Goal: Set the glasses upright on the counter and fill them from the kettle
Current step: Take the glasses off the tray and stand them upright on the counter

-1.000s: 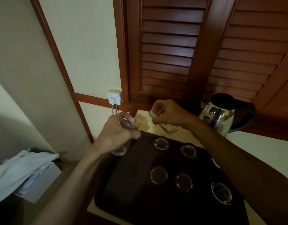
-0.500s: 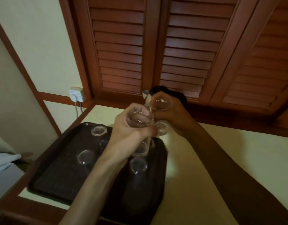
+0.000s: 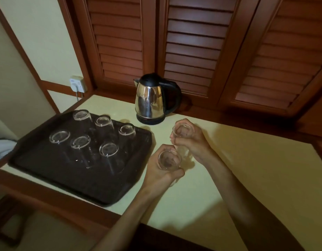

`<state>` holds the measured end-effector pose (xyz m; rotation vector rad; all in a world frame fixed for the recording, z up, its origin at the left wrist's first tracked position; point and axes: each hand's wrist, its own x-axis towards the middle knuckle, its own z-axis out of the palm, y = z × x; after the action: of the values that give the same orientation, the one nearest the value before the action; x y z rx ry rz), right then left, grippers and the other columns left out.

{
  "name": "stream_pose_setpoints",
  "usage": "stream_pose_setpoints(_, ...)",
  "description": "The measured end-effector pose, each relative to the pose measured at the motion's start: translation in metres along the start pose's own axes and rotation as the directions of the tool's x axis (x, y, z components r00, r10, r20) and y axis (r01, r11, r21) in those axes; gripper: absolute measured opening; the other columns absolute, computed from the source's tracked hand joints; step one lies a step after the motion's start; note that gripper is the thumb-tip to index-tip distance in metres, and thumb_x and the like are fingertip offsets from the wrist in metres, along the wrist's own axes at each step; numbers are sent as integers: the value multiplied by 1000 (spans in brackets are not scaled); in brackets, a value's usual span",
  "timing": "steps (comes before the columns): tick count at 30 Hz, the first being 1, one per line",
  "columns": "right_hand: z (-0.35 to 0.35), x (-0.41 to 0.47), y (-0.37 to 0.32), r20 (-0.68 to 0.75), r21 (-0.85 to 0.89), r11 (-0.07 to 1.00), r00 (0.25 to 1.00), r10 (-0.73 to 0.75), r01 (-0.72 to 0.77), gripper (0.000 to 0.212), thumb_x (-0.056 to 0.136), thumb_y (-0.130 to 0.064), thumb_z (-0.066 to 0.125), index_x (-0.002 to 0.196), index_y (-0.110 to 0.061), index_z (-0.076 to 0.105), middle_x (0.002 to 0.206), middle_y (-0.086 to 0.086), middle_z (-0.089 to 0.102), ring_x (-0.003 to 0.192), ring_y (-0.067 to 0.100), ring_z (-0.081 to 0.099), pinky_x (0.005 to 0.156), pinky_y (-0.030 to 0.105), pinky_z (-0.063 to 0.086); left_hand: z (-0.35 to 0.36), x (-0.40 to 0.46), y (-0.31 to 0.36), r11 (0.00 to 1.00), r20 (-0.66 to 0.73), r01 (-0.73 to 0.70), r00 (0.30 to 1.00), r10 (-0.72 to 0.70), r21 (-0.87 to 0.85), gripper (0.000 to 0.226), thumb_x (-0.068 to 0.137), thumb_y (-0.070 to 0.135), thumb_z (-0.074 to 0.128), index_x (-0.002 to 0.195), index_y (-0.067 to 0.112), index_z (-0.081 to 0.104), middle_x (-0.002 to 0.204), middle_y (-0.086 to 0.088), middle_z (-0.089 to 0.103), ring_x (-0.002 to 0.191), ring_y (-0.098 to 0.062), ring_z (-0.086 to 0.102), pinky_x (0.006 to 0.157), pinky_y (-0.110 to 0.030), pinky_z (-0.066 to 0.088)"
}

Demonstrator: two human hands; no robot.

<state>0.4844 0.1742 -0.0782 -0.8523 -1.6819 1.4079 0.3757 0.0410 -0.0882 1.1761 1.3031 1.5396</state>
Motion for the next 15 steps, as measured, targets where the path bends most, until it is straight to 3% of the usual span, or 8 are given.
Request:
stream_pose_setpoints(4, -5, -7, 14, -24, 10, 999, 998, 51, -51, 37, 73, 18, 73, 96, -9, 61, 83, 6, 69, 84, 16, 68, 75, 30, 54, 15, -14, -14, 1000, -14, 10, 1000, -10, 18, 37, 57, -2, 76, 89, 11, 64, 78, 3, 66, 74, -11, 64, 70, -23, 52)
stream_pose_setpoints(8, -8, -11, 25, -20, 13, 999, 999, 48, -48, 37, 72, 21, 72, 101, 0, 59, 82, 2, 70, 83, 15, 68, 78, 30, 54, 23, -22, -16, 999, -13, -10, 1000, 10, 33, 35, 56, 16, 77, 89, 16, 64, 80, 9, 67, 77, -9, 64, 73, -24, 54)
stream_pose_setpoints(15, -6, -11, 32, 32, 34, 999, 999, 2, -3, 43, 71, 17, 75, 108, 5, 56, 87, 10, 66, 87, 26, 64, 79, 34, 54, 21, -19, -29, 997, -31, -22, 999, 24, 69, 39, 65, -21, 75, 91, 5, 62, 86, -19, 65, 84, -43, 63, 80, -61, 56)
